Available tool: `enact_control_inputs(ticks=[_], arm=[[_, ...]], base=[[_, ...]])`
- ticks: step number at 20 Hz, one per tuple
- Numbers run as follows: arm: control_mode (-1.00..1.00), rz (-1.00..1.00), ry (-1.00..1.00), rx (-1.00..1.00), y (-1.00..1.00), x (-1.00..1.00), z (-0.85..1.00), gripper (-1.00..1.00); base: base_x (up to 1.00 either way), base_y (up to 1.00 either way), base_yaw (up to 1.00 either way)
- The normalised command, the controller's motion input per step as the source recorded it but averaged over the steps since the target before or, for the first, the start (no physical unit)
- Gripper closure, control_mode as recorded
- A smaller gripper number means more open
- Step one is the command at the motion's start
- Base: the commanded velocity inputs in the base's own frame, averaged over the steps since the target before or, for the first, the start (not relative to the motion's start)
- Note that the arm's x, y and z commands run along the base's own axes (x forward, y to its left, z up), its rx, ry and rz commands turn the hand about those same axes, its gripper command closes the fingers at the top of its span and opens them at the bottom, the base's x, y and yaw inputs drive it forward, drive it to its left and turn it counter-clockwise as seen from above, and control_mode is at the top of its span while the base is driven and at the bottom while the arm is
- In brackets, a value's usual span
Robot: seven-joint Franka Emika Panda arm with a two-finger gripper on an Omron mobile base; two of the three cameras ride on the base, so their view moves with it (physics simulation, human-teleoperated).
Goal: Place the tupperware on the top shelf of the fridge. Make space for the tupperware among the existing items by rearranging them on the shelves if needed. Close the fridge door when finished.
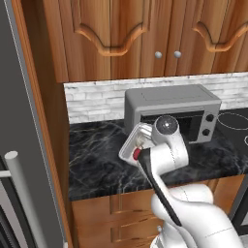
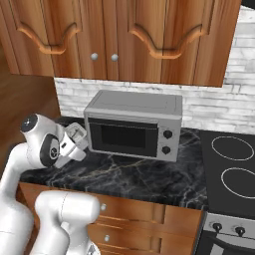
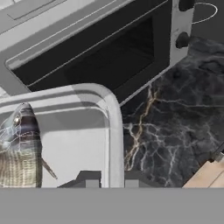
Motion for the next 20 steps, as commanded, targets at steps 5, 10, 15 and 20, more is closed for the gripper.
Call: enact_control_inputs(ticks=[5, 10, 15, 20], arm=[[-1.0, -0.3, -0.14, 0.4, -0.69, -0.68, 0.43, 1.0], [-1.0, -0.15, -0.01, 0.44, -0.54, -0.8, 0.45, 1.0], [-1.0, -0.18, 0.0, 0.34, -0.39, -0.59, 0.45, 1.0], [-1.0, -0.22, 0.0, 0.06, -0.18, -0.27, 0.22, 1.0]], base=[[0.0, 0.0, 0.0], [0.0, 0.0, 0.0], [0.0, 0.0, 0.0], [0.0, 0.0, 0.0]])
